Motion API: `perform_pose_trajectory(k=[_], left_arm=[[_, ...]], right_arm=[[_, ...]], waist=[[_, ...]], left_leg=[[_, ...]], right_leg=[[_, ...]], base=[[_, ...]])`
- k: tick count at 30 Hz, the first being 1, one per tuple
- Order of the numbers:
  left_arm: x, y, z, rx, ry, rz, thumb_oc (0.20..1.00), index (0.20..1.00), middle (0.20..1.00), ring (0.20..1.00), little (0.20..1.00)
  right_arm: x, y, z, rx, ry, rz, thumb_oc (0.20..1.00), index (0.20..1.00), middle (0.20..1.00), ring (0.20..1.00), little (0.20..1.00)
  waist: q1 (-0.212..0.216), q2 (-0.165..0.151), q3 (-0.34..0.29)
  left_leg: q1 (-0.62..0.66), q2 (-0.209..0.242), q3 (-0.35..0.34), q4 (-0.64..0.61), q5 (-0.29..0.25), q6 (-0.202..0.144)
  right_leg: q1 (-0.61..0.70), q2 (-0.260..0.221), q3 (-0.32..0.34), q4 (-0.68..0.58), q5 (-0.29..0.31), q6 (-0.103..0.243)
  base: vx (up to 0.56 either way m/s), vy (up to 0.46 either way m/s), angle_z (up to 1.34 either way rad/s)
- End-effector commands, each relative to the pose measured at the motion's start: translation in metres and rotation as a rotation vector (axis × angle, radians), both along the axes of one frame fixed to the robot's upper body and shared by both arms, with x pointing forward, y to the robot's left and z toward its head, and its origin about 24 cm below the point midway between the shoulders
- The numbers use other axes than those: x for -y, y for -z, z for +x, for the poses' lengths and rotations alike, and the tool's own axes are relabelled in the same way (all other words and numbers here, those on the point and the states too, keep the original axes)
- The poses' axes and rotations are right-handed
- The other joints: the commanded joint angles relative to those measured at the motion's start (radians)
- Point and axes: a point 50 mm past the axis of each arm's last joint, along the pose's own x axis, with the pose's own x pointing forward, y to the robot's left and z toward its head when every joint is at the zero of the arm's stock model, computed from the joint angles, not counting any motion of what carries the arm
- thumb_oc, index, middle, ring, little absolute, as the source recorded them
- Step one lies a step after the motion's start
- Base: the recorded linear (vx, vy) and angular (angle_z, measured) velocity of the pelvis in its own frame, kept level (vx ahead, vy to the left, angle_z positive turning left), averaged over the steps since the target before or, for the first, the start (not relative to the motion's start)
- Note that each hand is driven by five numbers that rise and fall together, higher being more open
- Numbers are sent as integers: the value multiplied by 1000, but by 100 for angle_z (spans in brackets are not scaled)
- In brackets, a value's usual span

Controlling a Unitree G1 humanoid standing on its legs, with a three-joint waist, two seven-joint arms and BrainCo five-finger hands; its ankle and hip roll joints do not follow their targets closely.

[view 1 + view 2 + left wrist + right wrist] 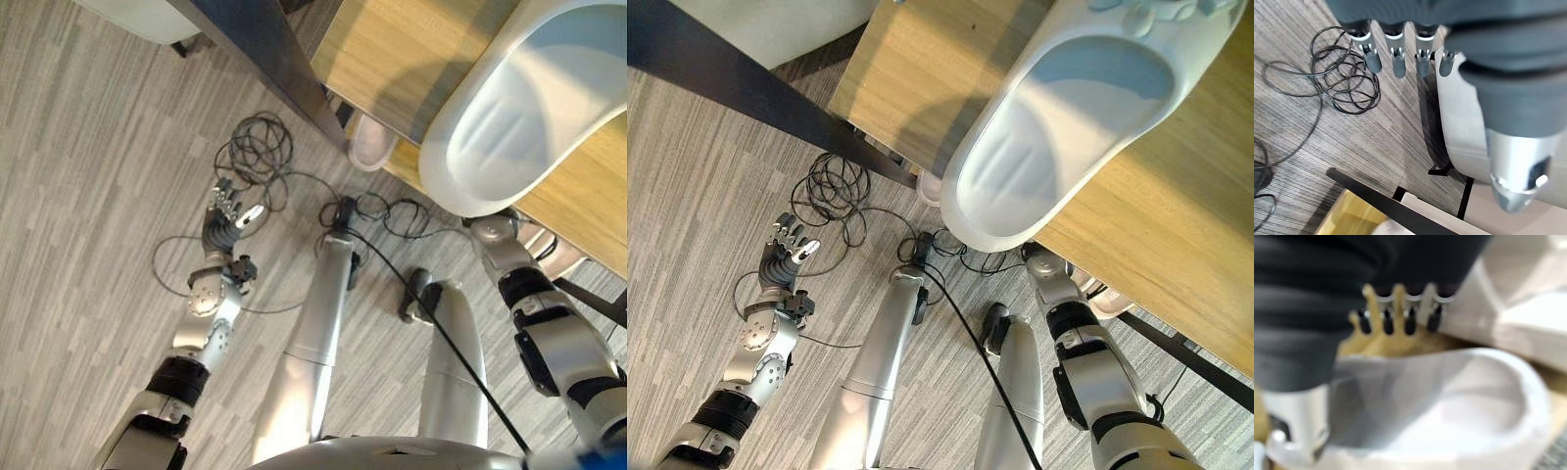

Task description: Arrange the slippers neatly on the shoe rack.

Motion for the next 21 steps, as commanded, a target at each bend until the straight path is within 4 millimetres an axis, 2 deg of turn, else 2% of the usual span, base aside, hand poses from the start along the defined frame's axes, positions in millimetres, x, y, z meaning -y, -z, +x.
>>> perform_pose_trajectory(k=[1,5,9,21], left_arm=[[1,8,-8,-4,-4,32,1000,1000,1000,1000,1000],[2,11,-9,-15,-1,33,1000,1000,1000,1000,1000],[2,10,-8,-14,1,41,1000,1000,1000,1000,1000],[-1,12,-6,-25,-4,70,1000,1000,1000,1000,1000]], right_arm=[[4,14,-10,-16,5,-16,1000,1000,1000,1000,1000],[-4,24,-11,-60,-31,-20,1000,1000,1000,1000,1000],[-12,24,-9,-65,-79,-17,1000,1000,1000,1000,1000],[-28,12,1,-30,-154,12,1000,1000,1000,1000,1000]], waist=[[-4,33,-60],[-4,33,-61],[-7,31,-64],[-4,27,-71]], left_leg=[[2,24,4,-86,-46,-11],[11,29,4,-100,-41,-13],[12,31,2,-107,-39,-12],[14,33,-5,-134,-28,-13]], right_leg=[[1,30,6,-97,58,-41],[9,34,6,-113,65,-38],[12,37,7,-120,67,-38],[10,36,4,-139,80,-30]], base=[[0,0,0],[-13,-12,-6],[-3,-3,-2],[0,0,0]])
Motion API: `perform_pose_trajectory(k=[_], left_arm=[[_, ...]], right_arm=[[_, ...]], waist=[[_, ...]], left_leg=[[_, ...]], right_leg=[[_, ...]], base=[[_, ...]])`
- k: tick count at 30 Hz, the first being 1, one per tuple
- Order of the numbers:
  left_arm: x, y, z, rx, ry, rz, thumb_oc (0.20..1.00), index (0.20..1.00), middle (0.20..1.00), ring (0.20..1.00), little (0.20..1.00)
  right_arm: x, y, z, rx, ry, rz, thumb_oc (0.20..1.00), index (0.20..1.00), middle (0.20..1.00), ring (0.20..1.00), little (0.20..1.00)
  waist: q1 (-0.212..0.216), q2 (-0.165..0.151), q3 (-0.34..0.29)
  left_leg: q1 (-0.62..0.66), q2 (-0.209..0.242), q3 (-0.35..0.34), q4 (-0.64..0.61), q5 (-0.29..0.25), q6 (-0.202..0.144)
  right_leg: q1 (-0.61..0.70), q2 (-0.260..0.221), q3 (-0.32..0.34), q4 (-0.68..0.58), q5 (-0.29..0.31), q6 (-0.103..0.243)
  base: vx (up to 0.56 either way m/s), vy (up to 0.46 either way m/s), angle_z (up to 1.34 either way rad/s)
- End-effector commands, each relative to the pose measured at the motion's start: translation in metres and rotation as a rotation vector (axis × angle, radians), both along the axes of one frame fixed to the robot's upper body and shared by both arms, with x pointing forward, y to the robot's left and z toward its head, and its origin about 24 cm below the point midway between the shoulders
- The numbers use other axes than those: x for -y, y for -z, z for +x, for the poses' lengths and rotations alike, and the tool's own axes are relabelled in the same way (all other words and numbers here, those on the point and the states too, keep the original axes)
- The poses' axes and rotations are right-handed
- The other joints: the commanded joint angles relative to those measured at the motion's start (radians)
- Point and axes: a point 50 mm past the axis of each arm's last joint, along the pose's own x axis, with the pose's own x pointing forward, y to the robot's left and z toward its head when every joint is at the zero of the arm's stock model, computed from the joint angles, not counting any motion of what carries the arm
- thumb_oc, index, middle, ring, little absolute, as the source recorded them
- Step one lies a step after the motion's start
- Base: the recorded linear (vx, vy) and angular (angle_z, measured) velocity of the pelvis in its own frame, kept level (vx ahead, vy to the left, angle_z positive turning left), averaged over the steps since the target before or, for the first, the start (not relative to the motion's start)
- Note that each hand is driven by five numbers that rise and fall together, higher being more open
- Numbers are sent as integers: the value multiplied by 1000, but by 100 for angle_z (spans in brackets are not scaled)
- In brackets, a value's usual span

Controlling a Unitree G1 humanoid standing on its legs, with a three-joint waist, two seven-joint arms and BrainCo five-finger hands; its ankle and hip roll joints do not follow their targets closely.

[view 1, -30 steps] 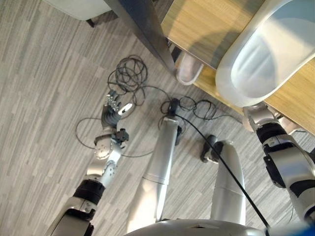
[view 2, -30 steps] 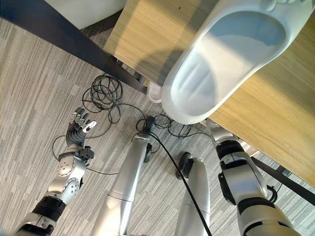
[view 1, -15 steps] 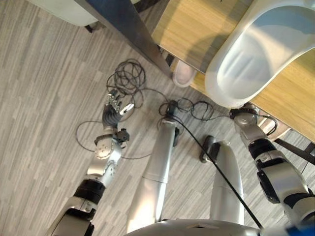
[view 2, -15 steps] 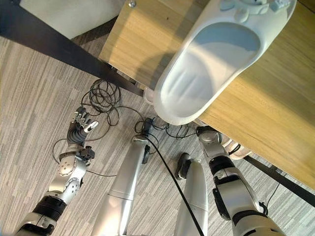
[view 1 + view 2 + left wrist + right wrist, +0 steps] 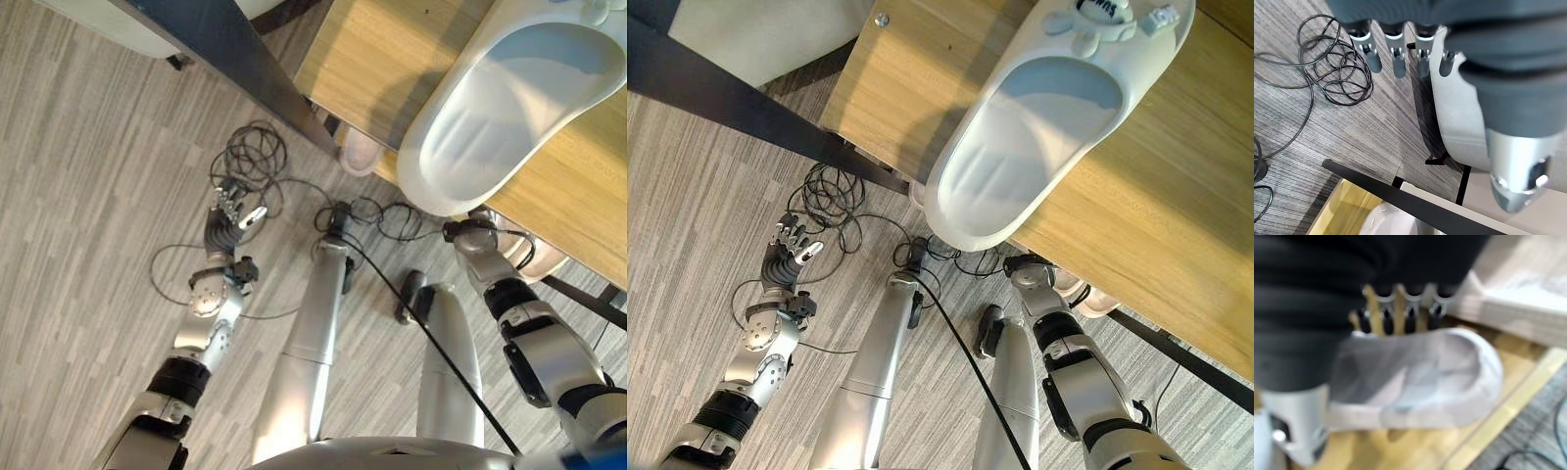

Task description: Arrange the slippers neatly on the shoe rack.

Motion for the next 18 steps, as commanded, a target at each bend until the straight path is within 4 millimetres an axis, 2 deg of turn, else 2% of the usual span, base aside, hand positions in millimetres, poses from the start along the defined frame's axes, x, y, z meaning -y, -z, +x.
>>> perform_pose_trajectory(k=[1,7,13,18], left_arm=[[-2,11,-6,-23,-5,66,1000,1000,1000,1000,1000],[-2,9,-4,-19,-2,78,1000,1000,1000,1000,1000],[2,12,-2,-35,2,90,1000,1000,1000,1000,1000],[5,11,-2,-30,-3,95,1000,1000,1000,1000,1000]], right_arm=[[-5,3,-1,17,-19,42,1000,1000,1000,1000,1000],[-19,-2,2,43,-52,110,1000,1000,1000,1000,1000],[-43,1,1,63,-101,251,1000,1000,1000,1000,1000],[-49,5,-3,78,-83,303,1000,1000,1000,1000,1000]], waist=[[10,29,-53],[16,28,-47],[12,22,-45],[8,22,-45]], left_leg=[[-4,16,-2,-91,-40,-11],[6,18,-1,-112,-34,-12],[6,17,-1,-113,-33,-12],[7,17,0,-111,-33,-11]], right_leg=[[-3,21,6,-91,58,-30],[6,21,3,-108,63,-27],[5,23,5,-110,71,-24],[-1,24,8,-102,72,-25]], base=[[0,0,0],[0,0,0],[0,0,0],[0,0,0]])
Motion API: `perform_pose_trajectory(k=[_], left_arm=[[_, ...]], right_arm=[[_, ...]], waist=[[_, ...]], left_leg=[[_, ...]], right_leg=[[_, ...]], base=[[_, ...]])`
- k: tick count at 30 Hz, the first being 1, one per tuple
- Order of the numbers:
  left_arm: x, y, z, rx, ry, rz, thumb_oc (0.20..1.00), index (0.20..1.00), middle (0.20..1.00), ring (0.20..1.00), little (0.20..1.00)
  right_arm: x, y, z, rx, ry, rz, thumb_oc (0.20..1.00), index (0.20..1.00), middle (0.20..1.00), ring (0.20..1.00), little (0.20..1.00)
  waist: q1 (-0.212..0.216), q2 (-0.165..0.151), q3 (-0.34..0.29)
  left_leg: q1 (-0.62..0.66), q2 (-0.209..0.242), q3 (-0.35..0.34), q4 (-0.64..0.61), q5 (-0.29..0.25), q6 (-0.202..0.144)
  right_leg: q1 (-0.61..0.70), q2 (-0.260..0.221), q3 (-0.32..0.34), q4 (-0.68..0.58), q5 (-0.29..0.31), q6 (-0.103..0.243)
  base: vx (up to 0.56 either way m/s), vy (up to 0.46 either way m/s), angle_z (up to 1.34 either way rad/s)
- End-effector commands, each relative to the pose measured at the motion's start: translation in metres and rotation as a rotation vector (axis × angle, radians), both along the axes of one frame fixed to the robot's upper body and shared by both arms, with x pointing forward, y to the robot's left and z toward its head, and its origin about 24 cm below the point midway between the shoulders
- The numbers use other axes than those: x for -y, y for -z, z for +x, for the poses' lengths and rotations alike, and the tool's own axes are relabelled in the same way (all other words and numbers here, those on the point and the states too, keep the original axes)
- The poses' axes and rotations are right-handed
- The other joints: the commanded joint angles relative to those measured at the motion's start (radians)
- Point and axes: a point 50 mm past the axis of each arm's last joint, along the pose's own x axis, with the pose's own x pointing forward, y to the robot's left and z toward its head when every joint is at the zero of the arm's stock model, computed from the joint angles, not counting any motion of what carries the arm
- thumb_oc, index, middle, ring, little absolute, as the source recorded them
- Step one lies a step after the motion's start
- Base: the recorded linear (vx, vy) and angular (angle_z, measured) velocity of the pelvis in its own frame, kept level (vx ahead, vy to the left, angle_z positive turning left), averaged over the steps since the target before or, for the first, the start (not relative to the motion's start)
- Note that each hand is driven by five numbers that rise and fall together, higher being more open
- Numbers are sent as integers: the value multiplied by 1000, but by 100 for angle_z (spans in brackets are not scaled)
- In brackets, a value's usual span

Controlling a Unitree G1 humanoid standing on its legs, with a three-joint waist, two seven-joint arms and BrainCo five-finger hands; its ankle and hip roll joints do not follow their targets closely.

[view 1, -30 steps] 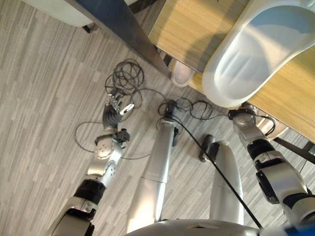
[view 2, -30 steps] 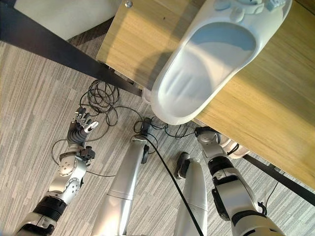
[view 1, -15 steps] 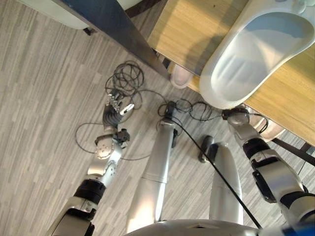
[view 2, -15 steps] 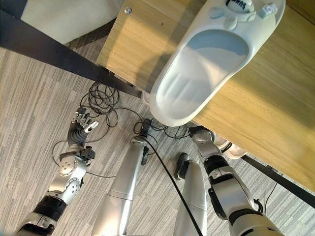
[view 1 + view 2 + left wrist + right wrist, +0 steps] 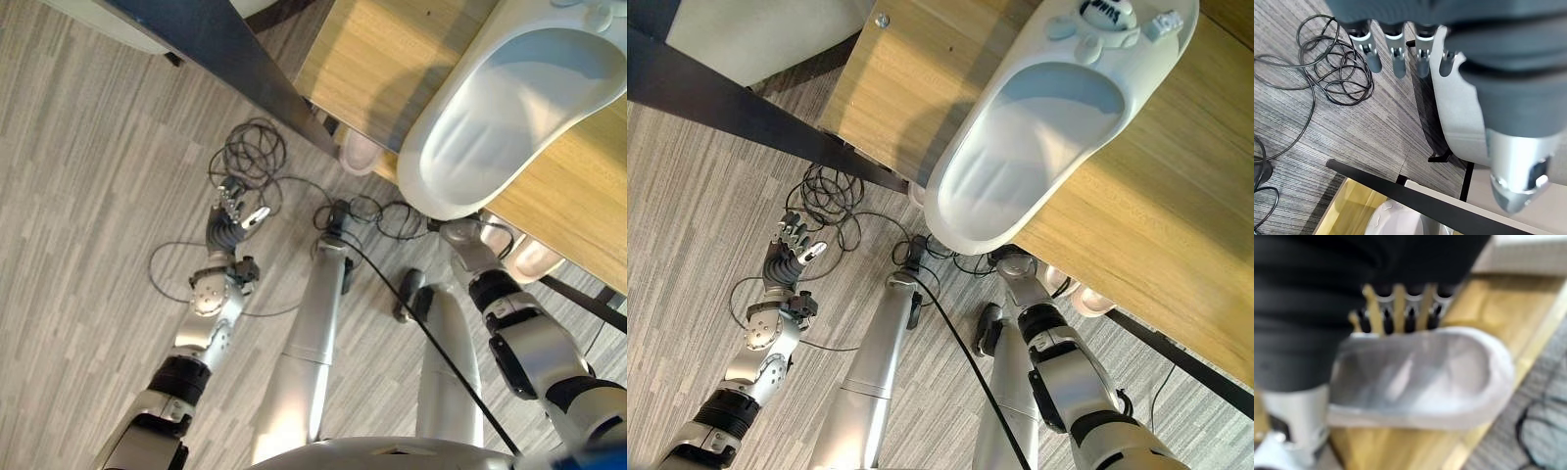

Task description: Arrange the slippers neatly on the shoe rack.

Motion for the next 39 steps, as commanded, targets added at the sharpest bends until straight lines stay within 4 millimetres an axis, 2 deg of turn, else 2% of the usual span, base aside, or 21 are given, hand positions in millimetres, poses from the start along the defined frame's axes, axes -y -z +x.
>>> perform_pose_trajectory(k=[1,8,14,26,39], left_arm=[[4,12,-3,-32,-9,57,1000,1000,1000,1000,1000],[6,11,-3,-28,-13,57,1000,1000,1000,1000,1000],[7,14,-3,-42,-15,53,1000,1000,1000,1000,1000],[3,12,1,-34,-22,71,1000,1000,1000,1000,1000],[3,8,4,-19,-4,89,1000,1000,1000,1000,1000]], right_arm=[[-11,10,-10,27,-4,84,1000,1000,1000,1000,1000],[-10,27,-19,-17,13,61,1000,1000,1000,1000,1000],[-11,34,-23,-34,10,72,1000,1000,1000,1000,1000],[-17,8,-10,44,-97,80,1000,1000,1000,1000,1000],[-18,-6,1,71,-122,182,1000,1000,1000,1000,1000]], waist=[[7,24,-44],[-3,25,-36],[-7,25,-41],[-1,26,-44],[21,29,-38]], left_leg=[[4,18,12,-83,-47,-5],[17,24,14,-99,-39,-8],[17,27,17,-91,-43,-8],[11,29,14,-101,-39,-9],[15,22,10,-108,-34,-14]], right_leg=[[-6,24,25,-80,65,-24],[5,27,25,-89,68,-25],[4,26,28,-82,68,-27],[-7,23,29,-84,69,-23],[-4,16,21,-81,65,-20]], base=[[0,0,0],[0,0,0],[0,-1,-1],[0,0,0],[0,0,0]])
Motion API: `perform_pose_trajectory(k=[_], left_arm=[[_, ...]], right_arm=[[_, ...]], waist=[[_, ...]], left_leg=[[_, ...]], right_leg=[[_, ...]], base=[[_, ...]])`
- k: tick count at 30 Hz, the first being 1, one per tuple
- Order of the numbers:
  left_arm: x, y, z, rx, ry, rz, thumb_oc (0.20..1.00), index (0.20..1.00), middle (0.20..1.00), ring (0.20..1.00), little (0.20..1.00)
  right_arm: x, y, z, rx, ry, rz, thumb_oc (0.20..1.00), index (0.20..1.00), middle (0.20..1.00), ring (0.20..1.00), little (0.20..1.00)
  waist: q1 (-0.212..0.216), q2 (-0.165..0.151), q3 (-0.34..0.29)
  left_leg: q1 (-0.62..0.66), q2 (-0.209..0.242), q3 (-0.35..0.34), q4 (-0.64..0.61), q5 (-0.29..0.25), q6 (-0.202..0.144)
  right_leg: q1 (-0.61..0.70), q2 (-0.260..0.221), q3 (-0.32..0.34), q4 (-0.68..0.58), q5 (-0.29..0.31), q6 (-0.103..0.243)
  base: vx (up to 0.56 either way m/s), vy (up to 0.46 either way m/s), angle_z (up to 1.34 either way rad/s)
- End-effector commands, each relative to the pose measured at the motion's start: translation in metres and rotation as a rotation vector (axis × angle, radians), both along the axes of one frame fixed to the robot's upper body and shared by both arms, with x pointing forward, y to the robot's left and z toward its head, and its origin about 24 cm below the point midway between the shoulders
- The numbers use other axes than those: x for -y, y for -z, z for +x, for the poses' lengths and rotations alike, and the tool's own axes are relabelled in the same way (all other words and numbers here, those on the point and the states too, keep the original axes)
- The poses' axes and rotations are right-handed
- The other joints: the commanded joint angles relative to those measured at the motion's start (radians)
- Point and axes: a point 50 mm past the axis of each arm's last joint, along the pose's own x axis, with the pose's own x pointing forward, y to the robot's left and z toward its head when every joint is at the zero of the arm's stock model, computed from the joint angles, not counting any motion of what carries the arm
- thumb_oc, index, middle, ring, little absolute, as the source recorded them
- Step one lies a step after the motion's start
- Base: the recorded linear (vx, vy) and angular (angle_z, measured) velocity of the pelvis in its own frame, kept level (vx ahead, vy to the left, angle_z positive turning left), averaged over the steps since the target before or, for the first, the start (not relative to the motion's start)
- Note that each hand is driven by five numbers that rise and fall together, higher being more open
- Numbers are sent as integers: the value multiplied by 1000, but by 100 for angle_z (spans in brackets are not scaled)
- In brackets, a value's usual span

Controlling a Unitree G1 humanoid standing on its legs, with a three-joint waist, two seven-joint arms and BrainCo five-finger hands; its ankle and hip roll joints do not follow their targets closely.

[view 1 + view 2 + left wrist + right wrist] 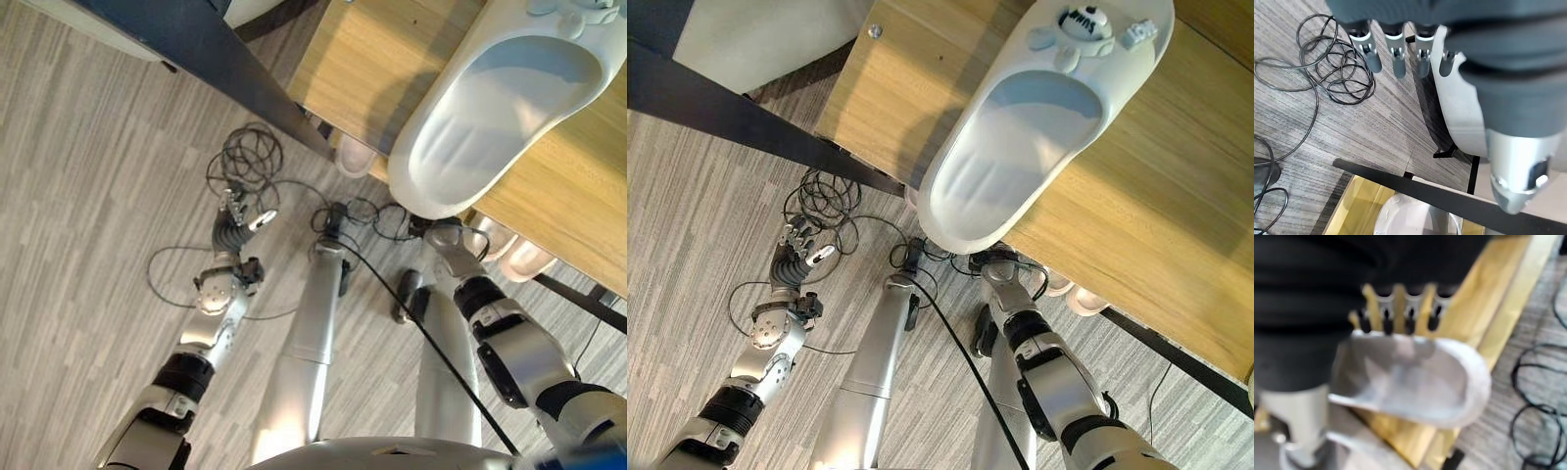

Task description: Arrange the slippers neatly on the shoe rack.

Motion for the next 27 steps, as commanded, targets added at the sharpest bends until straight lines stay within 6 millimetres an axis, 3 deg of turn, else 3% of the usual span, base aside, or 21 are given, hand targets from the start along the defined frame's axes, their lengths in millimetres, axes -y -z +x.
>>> perform_pose_trajectory(k=[1,17,27], left_arm=[[-2,4,-1,7,4,41,1000,1000,1000,1000,1000],[0,2,3,13,14,45,1000,1000,1000,1000,1000],[3,6,-1,-4,11,20,1000,1000,1000,1000,1000]], right_arm=[[2,-13,5,66,-12,33,1000,1000,1000,1000,1000],[1,-9,5,45,-51,-21,1000,1000,1000,1000,1000],[24,40,-15,-145,105,-78,1000,1000,1000,1000,1000]], waist=[[26,28,-36],[29,28,-33],[20,33,-35]], left_leg=[[-13,21,9,-80,-38,-11],[-12,20,11,-74,-40,-10],[-11,23,11,-46,-50,-8]], right_leg=[[-31,15,25,-55,57,-15],[-35,12,23,-49,56,-17],[-32,13,24,-24,43,-26]], base=[[3,8,4],[1,2,0],[0,0,0]])
